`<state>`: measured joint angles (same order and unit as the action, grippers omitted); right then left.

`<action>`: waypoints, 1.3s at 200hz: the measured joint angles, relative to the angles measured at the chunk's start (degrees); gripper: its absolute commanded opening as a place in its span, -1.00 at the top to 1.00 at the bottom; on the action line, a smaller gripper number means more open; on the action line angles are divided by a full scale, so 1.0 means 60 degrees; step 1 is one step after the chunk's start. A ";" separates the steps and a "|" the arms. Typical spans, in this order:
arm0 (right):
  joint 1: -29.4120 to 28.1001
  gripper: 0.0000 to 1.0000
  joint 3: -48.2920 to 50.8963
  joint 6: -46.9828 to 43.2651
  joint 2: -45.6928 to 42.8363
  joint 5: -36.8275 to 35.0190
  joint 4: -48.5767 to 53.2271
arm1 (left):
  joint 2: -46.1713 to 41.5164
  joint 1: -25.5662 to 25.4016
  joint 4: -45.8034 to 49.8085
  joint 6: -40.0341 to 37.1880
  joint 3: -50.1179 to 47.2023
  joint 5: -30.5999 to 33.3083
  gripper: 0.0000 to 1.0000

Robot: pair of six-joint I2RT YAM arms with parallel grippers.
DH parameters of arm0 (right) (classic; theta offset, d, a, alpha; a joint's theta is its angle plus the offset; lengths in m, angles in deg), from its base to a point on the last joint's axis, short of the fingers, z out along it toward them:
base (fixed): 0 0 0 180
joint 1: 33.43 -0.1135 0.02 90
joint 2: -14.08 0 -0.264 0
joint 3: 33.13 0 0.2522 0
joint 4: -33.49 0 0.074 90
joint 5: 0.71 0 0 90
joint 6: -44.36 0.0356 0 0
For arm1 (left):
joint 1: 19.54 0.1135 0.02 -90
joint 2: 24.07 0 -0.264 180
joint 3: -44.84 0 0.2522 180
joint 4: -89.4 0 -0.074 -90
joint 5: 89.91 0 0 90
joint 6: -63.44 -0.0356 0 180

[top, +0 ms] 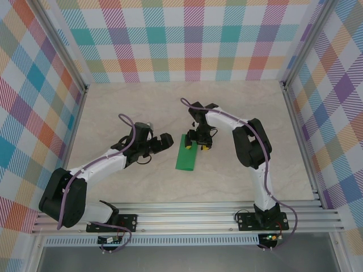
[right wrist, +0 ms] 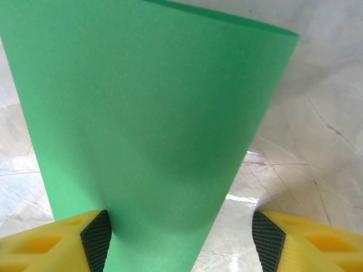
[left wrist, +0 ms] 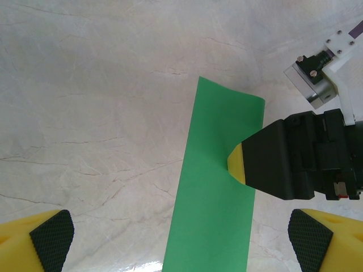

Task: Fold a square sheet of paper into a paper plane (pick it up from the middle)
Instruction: Hold the square sheet of paper at the center of the table.

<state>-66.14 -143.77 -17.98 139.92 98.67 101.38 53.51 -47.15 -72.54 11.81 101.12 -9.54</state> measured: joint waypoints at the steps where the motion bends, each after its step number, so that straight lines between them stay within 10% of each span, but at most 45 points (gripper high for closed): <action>1: 0.0000 -0.41 0.0000 0.0004 0.0000 0.0004 0.0000 | 0.0000 0.0000 0.0004 0.0000 0.0000 0.0004 -0.98; 69: 0.0000 -0.39 -0.0175 0.0033 0.0127 -0.0186 0.0178 | 0.0233 0.0000 -0.0004 0.0208 0.0000 -0.0106 -0.24; 121: -0.0007 -0.39 -0.0197 0.0047 0.0149 -0.0251 0.0208 | 0.0845 0.0000 -0.0171 0.0240 0.0011 -0.0361 1.00; 260: -0.0015 -0.38 -0.0204 0.0102 0.0182 -0.0317 0.0211 | 0.3617 -0.0310 -0.0765 0.0688 0.1716 -0.1650 1.00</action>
<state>-66.23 -145.00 -17.37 141.02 96.77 102.65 75.21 -49.01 -77.13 15.94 111.42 -19.44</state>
